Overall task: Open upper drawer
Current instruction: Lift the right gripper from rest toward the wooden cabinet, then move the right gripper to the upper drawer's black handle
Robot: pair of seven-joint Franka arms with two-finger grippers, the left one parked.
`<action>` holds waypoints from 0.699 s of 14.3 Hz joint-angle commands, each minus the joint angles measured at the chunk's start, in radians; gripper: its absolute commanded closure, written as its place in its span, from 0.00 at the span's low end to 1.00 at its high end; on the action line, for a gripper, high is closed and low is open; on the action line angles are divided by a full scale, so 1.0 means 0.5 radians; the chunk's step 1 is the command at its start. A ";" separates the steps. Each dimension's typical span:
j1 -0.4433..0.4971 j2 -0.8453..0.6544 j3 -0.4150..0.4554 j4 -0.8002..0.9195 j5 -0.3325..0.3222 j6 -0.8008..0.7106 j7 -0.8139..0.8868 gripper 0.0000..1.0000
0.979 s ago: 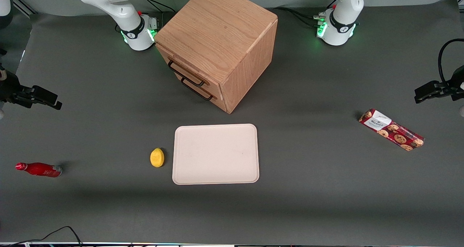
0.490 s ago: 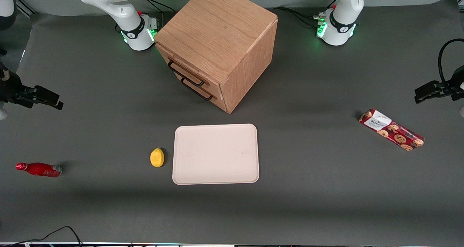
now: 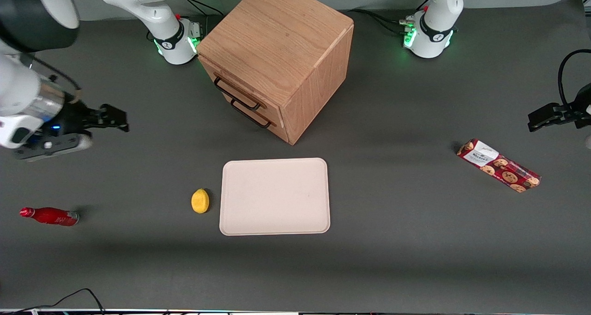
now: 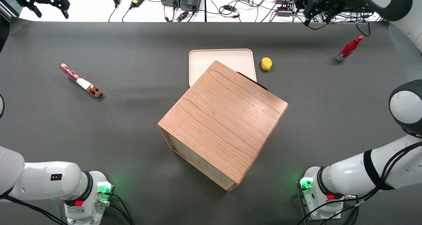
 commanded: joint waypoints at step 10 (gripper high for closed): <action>-0.062 -0.053 0.671 -0.497 0.152 0.392 -0.078 0.00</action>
